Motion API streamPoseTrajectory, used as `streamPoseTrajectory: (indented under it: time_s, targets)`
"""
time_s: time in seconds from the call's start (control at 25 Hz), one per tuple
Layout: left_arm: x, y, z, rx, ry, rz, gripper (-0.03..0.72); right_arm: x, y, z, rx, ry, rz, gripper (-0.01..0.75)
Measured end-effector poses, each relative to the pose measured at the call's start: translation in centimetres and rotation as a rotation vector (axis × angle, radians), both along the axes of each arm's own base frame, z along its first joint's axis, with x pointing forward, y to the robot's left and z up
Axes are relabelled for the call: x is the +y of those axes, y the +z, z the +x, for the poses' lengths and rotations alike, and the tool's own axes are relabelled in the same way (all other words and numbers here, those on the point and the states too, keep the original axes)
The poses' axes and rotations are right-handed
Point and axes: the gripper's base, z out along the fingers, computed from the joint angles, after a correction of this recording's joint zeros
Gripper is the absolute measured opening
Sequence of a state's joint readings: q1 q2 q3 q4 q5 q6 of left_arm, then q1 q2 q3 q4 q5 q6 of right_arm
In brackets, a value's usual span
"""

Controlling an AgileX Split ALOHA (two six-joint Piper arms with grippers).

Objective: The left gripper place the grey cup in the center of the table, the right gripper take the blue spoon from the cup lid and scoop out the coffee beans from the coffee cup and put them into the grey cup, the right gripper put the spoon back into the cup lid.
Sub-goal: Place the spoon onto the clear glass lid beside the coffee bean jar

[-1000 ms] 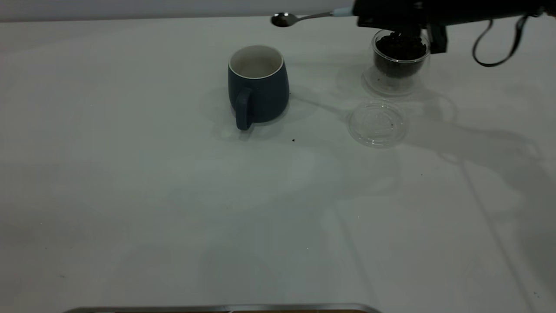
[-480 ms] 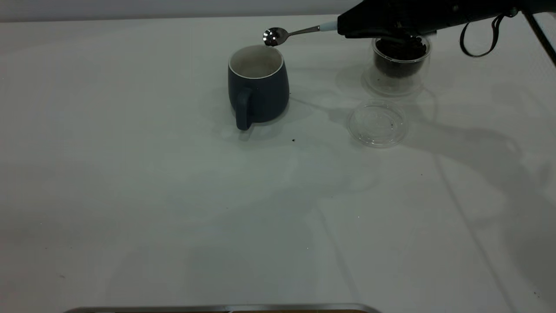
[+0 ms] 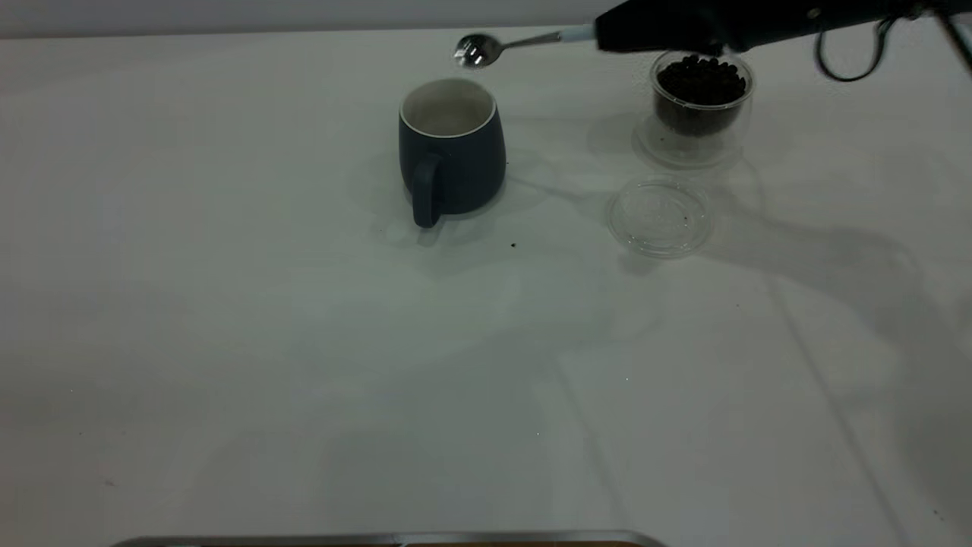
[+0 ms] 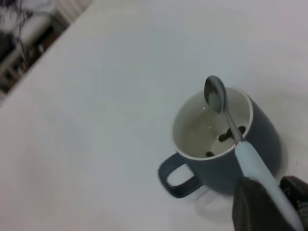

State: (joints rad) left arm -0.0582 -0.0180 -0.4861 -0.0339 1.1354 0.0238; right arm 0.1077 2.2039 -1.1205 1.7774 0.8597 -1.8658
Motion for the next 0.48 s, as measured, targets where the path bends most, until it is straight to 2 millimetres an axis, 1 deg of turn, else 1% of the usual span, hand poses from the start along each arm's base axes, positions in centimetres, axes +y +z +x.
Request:
streamPoseTrajectory:
  time_s: [0.12, 0.24, 0.36, 0.48]
  targets:
    - [0.0, 0.0, 0.0, 0.0, 0.0, 0.0, 0.555, -2.2, 1.6, -1.4, 0.108, -0.119, 0.058, 0.112]
    - [0.0, 0.0, 0.0, 0.0, 0.0, 0.0, 0.555, -5.4, 2.4, -3.1, 0.239, -0.273, 0.126, 0.112]
    - [0.0, 0.0, 0.0, 0.0, 0.0, 0.0, 0.555, -8.9, 1.7, -4.7, 0.386, -0.43, 0.187, 0.112]
    - [0.0, 0.0, 0.0, 0.0, 0.0, 0.0, 0.555, -11.1, 0.2, -6.5, 0.497, -0.495, 0.183, 0.112]
